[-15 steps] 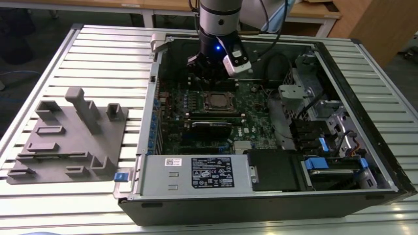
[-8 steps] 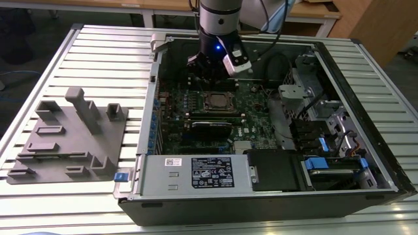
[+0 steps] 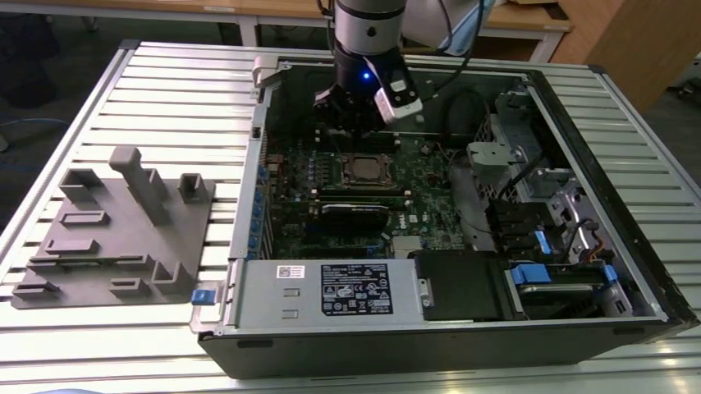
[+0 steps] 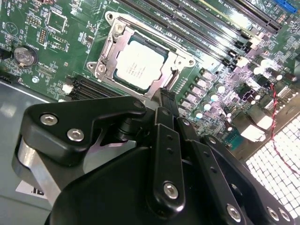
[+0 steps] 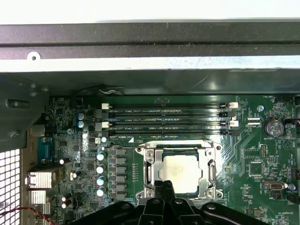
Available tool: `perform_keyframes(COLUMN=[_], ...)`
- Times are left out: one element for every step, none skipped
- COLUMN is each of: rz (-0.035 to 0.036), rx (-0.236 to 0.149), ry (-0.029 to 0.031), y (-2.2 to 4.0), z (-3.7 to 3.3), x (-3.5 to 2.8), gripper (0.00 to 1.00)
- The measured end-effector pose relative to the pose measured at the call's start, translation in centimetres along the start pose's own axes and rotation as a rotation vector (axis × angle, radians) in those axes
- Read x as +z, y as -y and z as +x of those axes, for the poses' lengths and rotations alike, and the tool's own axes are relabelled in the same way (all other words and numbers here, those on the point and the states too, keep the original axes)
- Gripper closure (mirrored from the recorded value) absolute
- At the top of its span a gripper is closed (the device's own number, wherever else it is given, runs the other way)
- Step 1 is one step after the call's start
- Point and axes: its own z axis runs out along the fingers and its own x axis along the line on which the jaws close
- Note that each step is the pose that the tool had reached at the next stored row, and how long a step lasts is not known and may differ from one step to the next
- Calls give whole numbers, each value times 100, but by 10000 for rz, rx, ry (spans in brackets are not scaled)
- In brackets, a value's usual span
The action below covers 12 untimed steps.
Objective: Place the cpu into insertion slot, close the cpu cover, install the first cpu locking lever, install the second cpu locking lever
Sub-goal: 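Install the first cpu locking lever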
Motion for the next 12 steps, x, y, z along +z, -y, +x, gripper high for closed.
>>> perform_keyframes(rz=[2,3,4,4,4,2,2,2,2,1,2,2], rx=[0,1,0,0,-1,-1,-1,0,-1,-2,-1,-1], ry=[-1,-2,-2,-2,0,3,6,11,16,22,25,28], y=[0,0,1,2,3,4,5,7,8,10,12,14], z=[2,8,14,27,47,70,95,119,144,173,194,215], x=[-1,-2,-2,-2,-2,-1,-1,-2,-1,-2,-2,-2], gripper=[89,89,89,89,89,89,89,89,89,89,89,89])
